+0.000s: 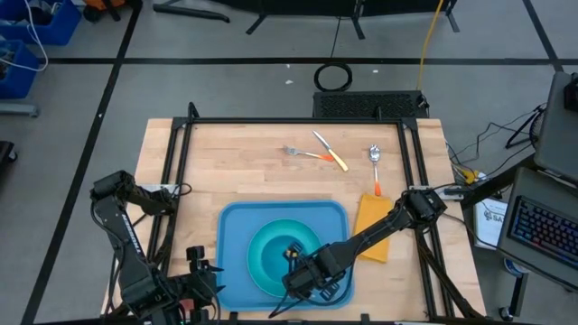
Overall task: Set up tray
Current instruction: Put the blue bowl on top of the green plate, then put the pink cup on the blue tray to the top right of the green plate
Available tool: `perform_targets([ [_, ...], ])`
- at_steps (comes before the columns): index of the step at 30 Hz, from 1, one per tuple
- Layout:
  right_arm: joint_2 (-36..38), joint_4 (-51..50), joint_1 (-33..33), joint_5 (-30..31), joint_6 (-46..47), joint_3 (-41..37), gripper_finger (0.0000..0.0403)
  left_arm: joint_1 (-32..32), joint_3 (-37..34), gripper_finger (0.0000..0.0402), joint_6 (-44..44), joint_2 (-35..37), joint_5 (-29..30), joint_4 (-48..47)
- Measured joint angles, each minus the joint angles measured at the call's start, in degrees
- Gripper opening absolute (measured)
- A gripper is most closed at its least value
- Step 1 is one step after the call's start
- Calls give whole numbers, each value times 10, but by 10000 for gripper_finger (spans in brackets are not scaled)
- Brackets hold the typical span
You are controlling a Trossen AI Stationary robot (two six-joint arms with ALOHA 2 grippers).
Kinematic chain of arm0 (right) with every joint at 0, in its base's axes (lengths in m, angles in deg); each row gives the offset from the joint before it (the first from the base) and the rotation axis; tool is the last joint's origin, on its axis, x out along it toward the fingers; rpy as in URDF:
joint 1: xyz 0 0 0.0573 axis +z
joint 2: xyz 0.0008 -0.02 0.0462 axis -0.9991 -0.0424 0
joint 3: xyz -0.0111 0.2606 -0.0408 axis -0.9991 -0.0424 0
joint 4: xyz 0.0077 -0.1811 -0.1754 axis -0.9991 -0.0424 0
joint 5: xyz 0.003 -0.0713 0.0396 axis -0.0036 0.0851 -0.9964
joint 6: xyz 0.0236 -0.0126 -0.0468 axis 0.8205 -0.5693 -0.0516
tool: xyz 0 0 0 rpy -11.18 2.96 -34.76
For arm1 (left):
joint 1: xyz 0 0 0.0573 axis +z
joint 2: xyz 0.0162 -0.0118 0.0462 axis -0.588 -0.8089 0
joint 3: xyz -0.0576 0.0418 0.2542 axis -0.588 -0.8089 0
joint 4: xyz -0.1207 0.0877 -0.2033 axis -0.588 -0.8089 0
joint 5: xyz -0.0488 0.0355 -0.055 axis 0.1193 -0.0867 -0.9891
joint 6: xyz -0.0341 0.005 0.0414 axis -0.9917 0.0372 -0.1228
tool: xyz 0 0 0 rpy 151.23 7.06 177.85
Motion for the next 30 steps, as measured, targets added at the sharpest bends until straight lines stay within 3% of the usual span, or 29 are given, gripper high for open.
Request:
perform_targets([
  [14, 0, -17, 10, 2, 19, 0, 109, -3, 0, 200, -1, 0, 0, 0],
  [24, 35, -23, 37, 104, 38, 0, 121, -4, 0, 200, -13, 0, -6, 0],
  [30, 66, -22, 57, 184, 140, 0, 121, -4, 0, 200, -67, 0, -63, 0],
])
